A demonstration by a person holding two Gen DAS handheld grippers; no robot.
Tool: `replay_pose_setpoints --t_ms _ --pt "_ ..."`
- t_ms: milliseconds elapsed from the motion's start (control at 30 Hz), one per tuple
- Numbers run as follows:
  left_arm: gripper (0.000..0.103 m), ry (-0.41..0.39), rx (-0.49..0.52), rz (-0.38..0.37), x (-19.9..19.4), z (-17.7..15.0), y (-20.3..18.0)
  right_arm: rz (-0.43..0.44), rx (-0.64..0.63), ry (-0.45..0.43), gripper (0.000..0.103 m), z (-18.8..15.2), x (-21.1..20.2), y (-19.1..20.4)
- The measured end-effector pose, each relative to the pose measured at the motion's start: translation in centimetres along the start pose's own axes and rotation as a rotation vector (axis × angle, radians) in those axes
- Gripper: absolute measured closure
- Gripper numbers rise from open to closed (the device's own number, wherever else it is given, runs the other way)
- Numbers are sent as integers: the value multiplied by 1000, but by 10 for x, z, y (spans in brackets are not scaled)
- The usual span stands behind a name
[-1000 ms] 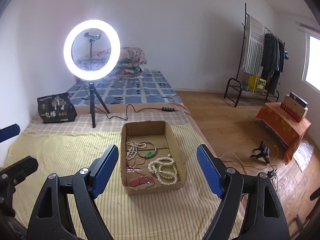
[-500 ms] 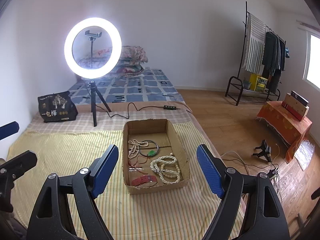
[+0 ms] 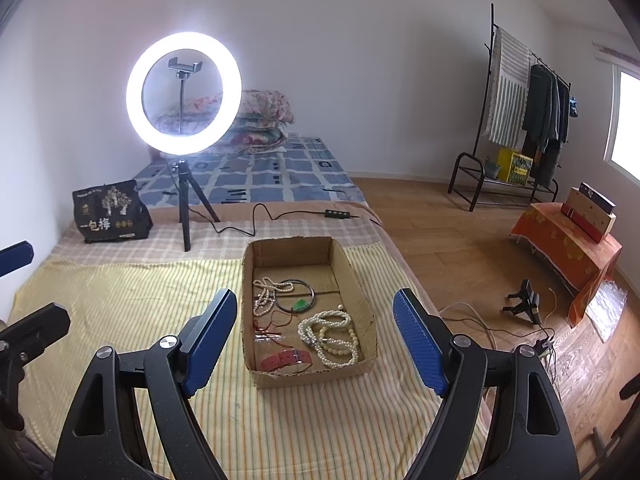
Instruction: Organize jewelry
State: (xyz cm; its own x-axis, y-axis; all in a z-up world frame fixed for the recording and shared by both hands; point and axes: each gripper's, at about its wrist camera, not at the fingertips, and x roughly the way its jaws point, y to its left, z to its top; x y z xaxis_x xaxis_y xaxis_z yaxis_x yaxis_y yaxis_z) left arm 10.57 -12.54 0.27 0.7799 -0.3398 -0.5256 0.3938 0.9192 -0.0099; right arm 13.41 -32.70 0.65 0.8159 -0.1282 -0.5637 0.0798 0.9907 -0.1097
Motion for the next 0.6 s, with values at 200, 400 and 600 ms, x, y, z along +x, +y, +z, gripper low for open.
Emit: replay_pose_setpoints --t_ms 200,400,600 --pt "0 -1 1 1 0 0 -1 0 0 1 22 0 0 0" --pt "0 -1 0 0 0 0 -1 -1 0 2 22 -1 1 0" --pt "0 -1 3 1 0 0 -1 1 0 4 22 -2 1 0"
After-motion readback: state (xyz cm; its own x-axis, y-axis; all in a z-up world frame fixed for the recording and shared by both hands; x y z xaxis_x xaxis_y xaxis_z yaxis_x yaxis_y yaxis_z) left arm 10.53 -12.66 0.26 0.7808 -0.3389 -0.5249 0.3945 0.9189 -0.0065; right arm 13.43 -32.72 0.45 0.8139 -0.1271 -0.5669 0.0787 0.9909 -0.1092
